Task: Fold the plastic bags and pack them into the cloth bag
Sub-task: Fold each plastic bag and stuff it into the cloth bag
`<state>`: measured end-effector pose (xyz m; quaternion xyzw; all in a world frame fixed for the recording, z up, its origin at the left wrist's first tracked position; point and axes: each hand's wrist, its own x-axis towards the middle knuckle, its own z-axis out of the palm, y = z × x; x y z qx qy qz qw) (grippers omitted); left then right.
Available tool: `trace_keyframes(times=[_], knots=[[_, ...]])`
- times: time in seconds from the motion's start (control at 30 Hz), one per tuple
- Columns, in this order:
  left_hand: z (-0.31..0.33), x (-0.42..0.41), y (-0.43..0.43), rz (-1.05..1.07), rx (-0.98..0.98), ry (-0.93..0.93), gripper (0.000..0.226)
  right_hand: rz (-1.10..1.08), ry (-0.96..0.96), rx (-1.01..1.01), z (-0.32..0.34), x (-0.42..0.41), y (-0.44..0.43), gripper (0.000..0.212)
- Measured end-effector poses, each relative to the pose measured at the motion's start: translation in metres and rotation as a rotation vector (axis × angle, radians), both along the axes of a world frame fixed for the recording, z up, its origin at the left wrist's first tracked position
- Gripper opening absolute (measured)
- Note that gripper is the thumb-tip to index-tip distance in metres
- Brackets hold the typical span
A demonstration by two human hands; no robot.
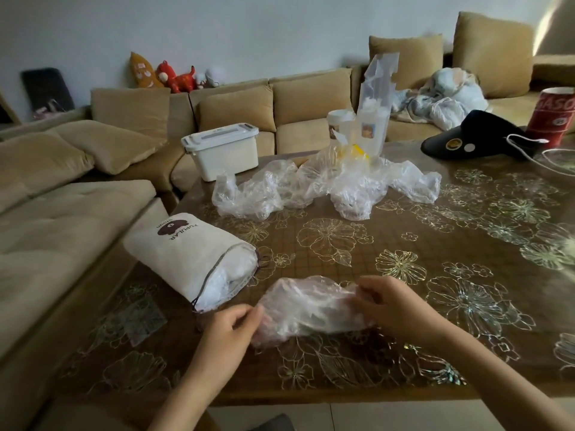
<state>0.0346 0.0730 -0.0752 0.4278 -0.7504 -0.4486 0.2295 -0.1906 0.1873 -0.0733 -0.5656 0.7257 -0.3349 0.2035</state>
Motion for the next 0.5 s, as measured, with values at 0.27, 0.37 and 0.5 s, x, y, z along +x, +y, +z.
trace_keyframes(times=[0.27, 0.37, 0.5], knots=[[-0.004, -0.024, 0.016, 0.222, -0.371, -0.341, 0.029, -0.403, 0.327, 0.139, -0.012, 0.022, -0.026, 0.032], [-0.002, -0.022, 0.020, 0.247, -0.426, -0.464, 0.015, -0.401, 0.456, 0.069, -0.017, 0.027, -0.023, 0.031], [0.002, -0.024, 0.024, 0.239, -0.454, -0.430, 0.014, -0.322, 0.487, -0.032, -0.025, 0.028, -0.021, 0.032]])
